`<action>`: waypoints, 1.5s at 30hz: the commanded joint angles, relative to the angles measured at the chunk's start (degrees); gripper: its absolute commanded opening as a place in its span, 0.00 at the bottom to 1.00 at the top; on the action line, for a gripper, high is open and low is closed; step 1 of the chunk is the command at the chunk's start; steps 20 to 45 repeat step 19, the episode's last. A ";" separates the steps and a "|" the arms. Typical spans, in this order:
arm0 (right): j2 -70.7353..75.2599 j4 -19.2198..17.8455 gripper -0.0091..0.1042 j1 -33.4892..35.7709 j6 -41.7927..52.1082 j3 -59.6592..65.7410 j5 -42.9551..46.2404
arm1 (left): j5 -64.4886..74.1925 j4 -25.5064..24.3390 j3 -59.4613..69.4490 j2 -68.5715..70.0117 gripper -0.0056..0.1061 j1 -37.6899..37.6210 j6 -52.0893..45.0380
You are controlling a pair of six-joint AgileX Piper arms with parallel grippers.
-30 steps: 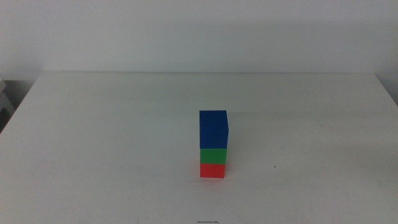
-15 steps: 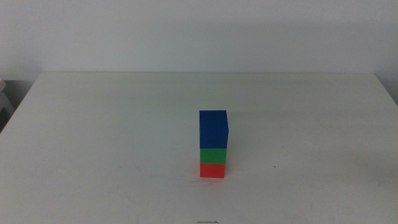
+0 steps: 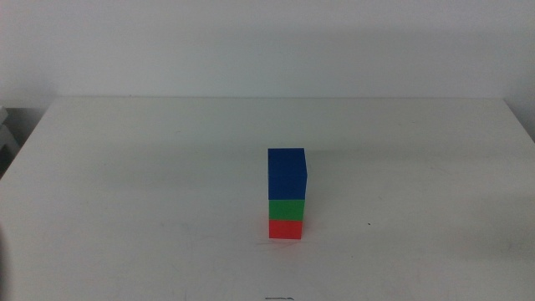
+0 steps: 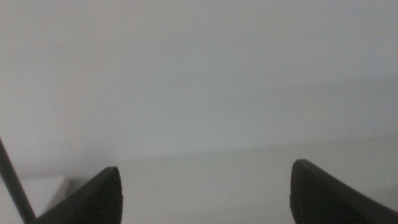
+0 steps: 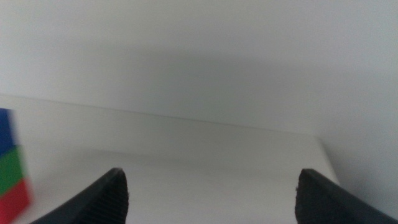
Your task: Stack red cubes first, then green, then blue cubes in a specific spot.
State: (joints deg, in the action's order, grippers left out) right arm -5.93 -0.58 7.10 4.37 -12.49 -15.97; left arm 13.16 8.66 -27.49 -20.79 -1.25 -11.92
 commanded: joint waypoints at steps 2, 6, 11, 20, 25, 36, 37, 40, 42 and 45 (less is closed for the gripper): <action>2.21 -0.24 0.89 -5.36 0.49 1.41 4.85 | -9.65 0.43 7.71 2.74 0.86 0.10 0.10; 4.63 -0.32 0.89 -9.10 0.49 5.74 4.97 | -10.89 0.72 18.07 8.36 0.86 0.10 0.10; 7.34 -0.27 0.89 -10.28 0.49 10.05 5.01 | -10.68 3.10 25.59 15.95 0.86 0.10 0.10; 7.79 0.01 0.89 -10.28 0.49 13.11 4.35 | -8.93 3.09 28.96 22.80 0.86 0.10 0.10; 7.79 0.01 0.89 -10.28 0.49 13.11 4.35 | -8.93 3.09 28.96 22.80 0.86 0.10 0.10; 7.79 0.01 0.89 -10.28 0.49 13.11 4.35 | -8.93 3.09 28.96 22.80 0.86 0.10 0.10; 7.79 0.01 0.89 -10.28 0.49 13.11 4.35 | -8.93 3.09 28.96 22.80 0.86 0.10 0.10; 7.79 0.01 0.89 -10.28 0.49 13.11 4.35 | -8.93 3.09 28.96 22.80 0.86 0.10 0.10; 7.79 0.01 0.89 -10.28 0.49 13.11 4.35 | -8.93 3.09 28.96 22.80 0.86 0.10 0.10; 7.79 0.01 0.89 -10.28 0.49 13.11 4.35 | -8.93 3.09 28.96 22.80 0.86 0.10 0.10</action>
